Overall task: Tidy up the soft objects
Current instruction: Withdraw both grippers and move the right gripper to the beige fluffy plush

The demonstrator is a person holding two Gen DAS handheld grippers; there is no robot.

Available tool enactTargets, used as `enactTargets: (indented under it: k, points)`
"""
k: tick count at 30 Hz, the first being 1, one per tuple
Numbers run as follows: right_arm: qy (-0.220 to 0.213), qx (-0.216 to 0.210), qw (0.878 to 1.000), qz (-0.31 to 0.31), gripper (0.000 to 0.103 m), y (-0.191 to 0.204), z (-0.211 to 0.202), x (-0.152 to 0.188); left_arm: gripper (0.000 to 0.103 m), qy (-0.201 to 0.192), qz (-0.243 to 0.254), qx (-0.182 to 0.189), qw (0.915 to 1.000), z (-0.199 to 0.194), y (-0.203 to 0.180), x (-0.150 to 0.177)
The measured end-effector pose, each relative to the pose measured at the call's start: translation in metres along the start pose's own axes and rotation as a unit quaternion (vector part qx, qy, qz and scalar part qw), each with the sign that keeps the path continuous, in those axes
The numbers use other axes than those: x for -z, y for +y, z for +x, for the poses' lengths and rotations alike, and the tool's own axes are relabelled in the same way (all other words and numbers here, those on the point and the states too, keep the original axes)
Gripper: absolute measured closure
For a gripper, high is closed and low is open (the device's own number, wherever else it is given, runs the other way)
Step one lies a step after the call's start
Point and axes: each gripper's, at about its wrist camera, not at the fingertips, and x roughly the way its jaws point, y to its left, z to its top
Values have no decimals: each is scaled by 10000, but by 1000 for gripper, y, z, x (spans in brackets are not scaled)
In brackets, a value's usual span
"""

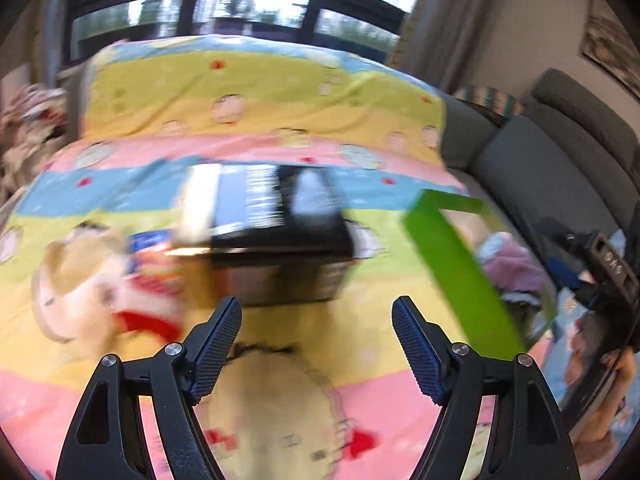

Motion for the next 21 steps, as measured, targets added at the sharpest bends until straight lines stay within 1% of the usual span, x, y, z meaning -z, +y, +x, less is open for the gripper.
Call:
enactTargets:
  k: [3,5,6,8,9,11,13,17,18,21]
  points:
    - [-32,-18,9998,-194,6,16,-2,5,25,-4,-166,-330,9993,-10,33,12]
    - [-6,-156,9994,-298,6,27,-1,9,25,10,-277,-591,9979,-15,56,20]
    - [21,-199,9992,-343,6,31,0,10,25,0,-349,-665,9972,-17,65,23]
    - [47,-257,9985,-477,6,44,2,15,24,-28,-573,-731,9957,-20,86,30]
    - [51,-273,9983,-520,6,48,2,17,21,-45,-733,-742,9945,-21,98,34]
    - [100,-359,9976,-575,6,58,4,23,20,-105,-1046,-813,9911,-22,118,42]
    - [227,-538,9963,-629,6,68,8,29,20,-130,-1208,-932,9882,-22,131,47]
    - [651,-886,9906,-818,6,96,20,46,20,-46,-1497,-1133,9822,-22,156,51]
    - [786,-999,9876,-924,6,106,23,52,20,-89,-1571,-1225,9799,-24,163,52]
    - [1029,-1330,9797,-1095,6,136,28,64,20,-170,-1667,-1695,9712,-30,177,53]
